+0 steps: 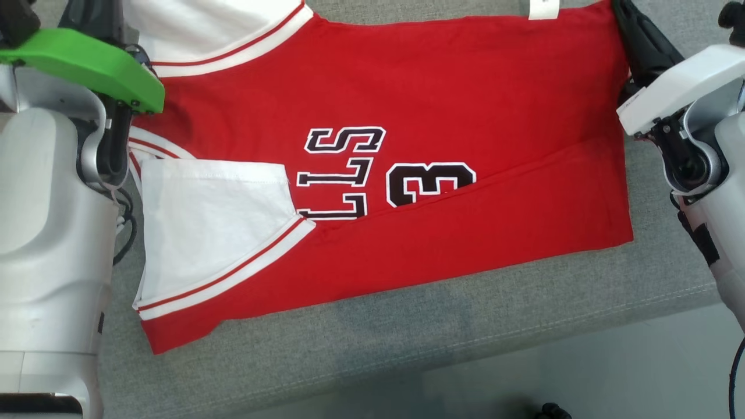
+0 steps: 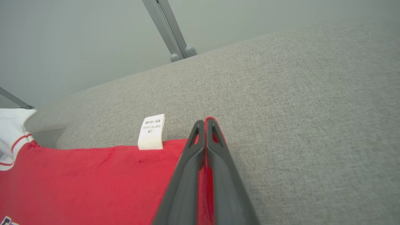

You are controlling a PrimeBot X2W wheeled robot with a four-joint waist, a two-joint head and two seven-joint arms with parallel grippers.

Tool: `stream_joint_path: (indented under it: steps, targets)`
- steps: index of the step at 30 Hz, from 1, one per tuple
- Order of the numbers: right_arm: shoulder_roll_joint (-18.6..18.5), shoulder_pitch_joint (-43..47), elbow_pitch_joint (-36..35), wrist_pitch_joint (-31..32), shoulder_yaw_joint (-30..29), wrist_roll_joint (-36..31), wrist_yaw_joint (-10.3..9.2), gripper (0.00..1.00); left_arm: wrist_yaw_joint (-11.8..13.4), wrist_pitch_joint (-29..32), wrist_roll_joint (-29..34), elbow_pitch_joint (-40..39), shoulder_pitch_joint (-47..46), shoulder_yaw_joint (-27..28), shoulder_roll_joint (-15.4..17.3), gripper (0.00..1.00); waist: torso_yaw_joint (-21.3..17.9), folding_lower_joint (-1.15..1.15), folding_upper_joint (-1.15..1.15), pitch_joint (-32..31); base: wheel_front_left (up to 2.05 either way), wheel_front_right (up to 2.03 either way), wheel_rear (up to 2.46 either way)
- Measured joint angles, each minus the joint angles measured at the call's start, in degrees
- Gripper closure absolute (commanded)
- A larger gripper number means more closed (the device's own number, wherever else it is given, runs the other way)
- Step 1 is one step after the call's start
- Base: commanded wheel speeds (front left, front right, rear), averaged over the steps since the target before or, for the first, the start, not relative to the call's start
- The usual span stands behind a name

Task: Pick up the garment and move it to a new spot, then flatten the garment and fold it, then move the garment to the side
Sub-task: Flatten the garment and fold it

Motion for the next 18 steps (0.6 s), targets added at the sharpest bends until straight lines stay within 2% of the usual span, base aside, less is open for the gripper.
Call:
stream_joint_path:
  steps: [8, 18]
  targets:
    - [-1.4, 5.3, -0.7, -4.7, -1.1, 0.1, 0.2, 1.0, -0.5, -5.0, -2.6, -7.5, 8.5, 2.0, -0.9, 1.0, 0.4, 0.0, 0.0, -2.6, 0.0, 0.0, 0.0]
    - [-1.9, 12.8, -4.0, -8.5, -2.1, 0.8, 0.21, 1.0, 0.1, -6.0, -4.3, -18.4, 22.5, 3.5, -1.9, 1.0, 2.5, 0.0, 0.0, -6.8, 0.0, 0.0, 0.0]
